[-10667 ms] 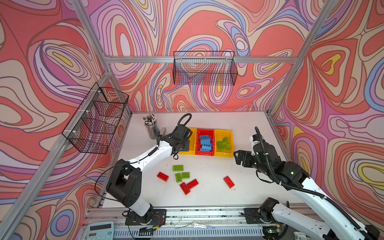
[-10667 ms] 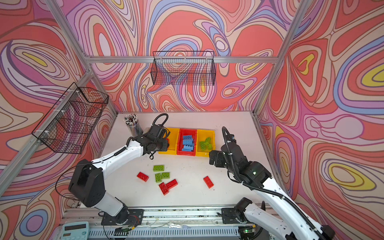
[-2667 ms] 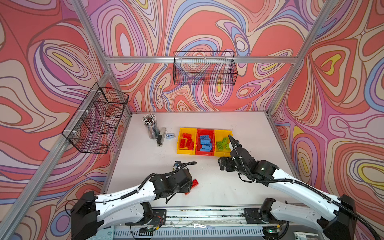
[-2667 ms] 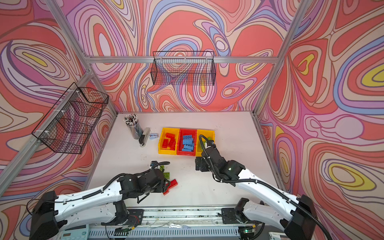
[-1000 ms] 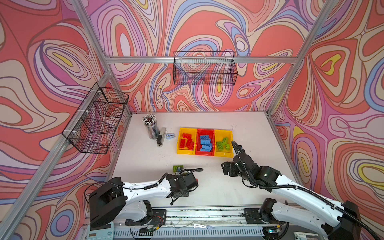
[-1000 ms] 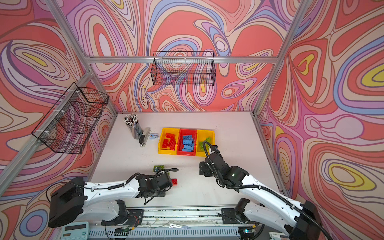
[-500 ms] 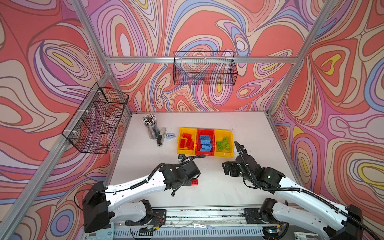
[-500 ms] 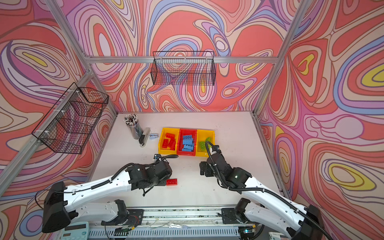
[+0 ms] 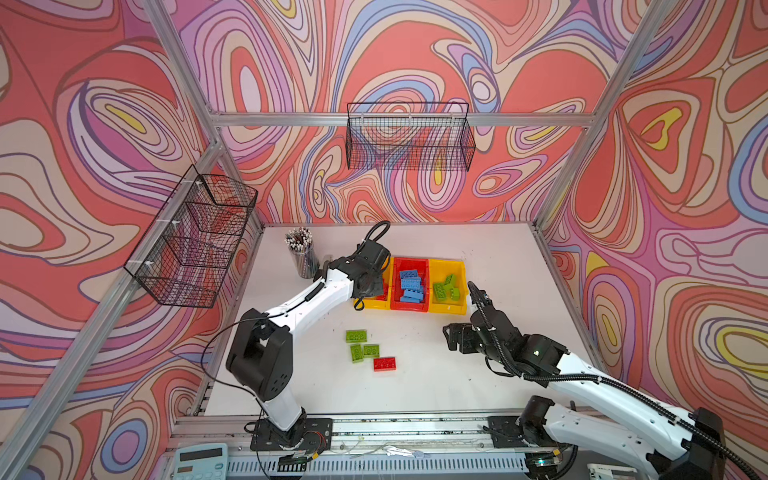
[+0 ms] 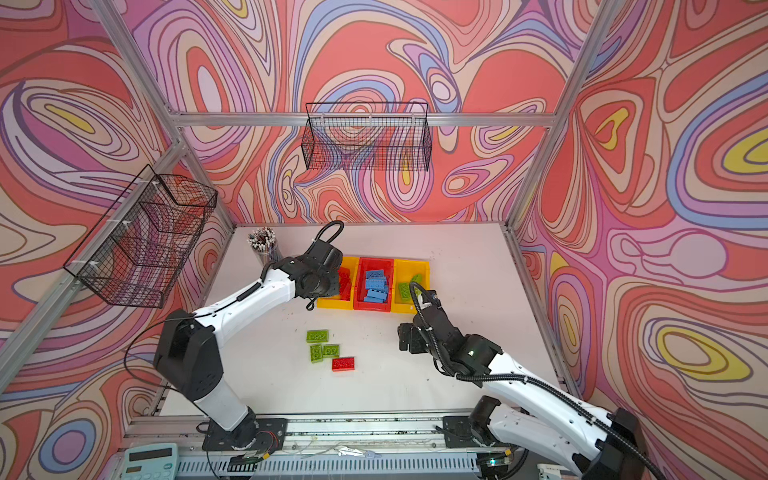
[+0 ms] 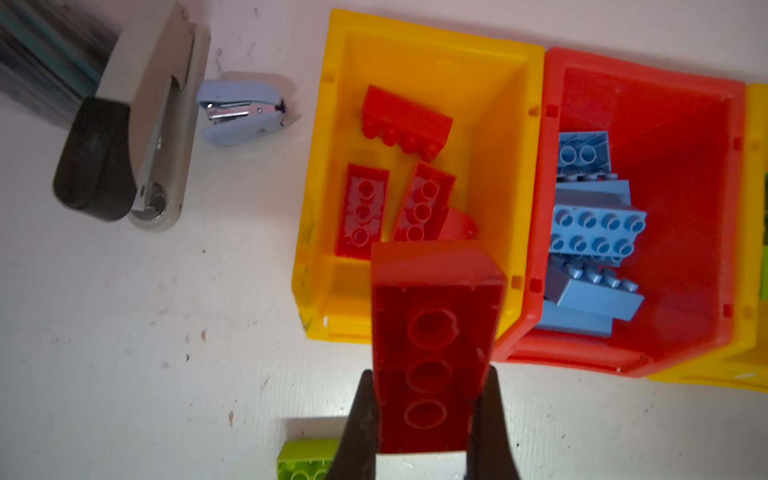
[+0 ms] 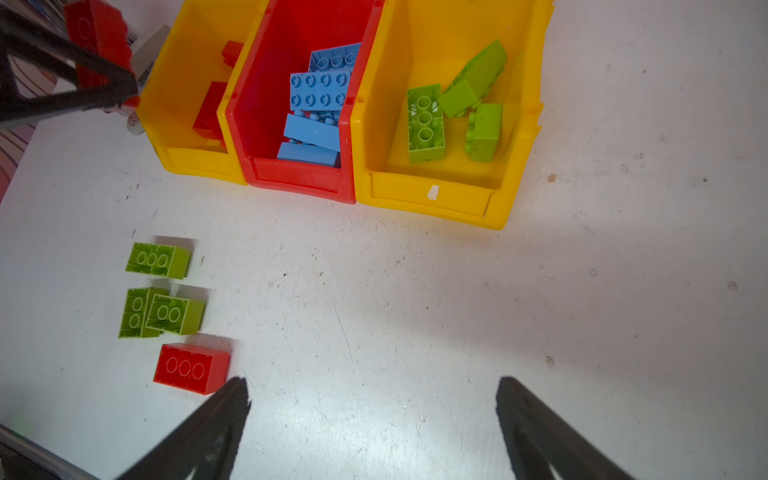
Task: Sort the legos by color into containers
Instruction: 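Carry the red brick to the yellow bin by the stapler and release it, then move the left gripper back to the last red brick, then close the left gripper on the last red brick and lift it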
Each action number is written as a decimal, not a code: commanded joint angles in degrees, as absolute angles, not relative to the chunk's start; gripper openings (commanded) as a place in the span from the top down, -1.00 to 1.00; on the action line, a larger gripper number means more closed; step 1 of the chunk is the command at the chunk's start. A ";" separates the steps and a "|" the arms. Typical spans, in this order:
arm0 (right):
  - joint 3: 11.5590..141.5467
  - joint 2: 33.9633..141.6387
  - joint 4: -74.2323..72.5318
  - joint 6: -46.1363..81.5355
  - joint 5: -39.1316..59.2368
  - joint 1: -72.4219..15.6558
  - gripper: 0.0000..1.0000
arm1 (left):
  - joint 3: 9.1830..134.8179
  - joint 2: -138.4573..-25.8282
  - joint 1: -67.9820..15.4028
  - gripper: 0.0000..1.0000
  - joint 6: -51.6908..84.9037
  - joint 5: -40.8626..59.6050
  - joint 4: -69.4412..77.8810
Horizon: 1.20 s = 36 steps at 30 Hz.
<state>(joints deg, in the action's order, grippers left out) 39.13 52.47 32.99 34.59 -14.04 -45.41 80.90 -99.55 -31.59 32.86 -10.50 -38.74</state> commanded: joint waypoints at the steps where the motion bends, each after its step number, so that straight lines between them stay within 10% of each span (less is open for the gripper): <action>1: 40.36 53.42 33.53 34.38 -14.22 -45.62 -0.96 | 87.24 -106.26 -29.88 0.85 27.89 -7.81 -38.31; 5: 41.91 54.27 34.32 34.05 -14.99 -45.62 -0.96 | 94.80 -114.03 -27.96 0.76 26.25 -6.75 -40.75; 10: 42.72 54.76 34.59 34.33 -15.19 -45.56 -0.96 | 95.98 -113.99 -27.69 -0.16 26.14 -4.87 -42.02; 14: 42.55 55.93 33.73 34.37 -15.34 -45.57 -0.96 | 88.59 -105.49 -27.95 -0.40 27.65 -3.50 -38.98; 29: 41.58 57.63 31.16 34.62 -14.81 -45.61 -0.96 | 50.28 -65.98 -48.64 -0.58 49.01 -10.24 -37.45; 36: 40.79 55.35 31.72 35.37 -14.41 -45.62 -0.96 | 42.46 -64.13 -57.07 -0.59 59.52 -12.45 -34.00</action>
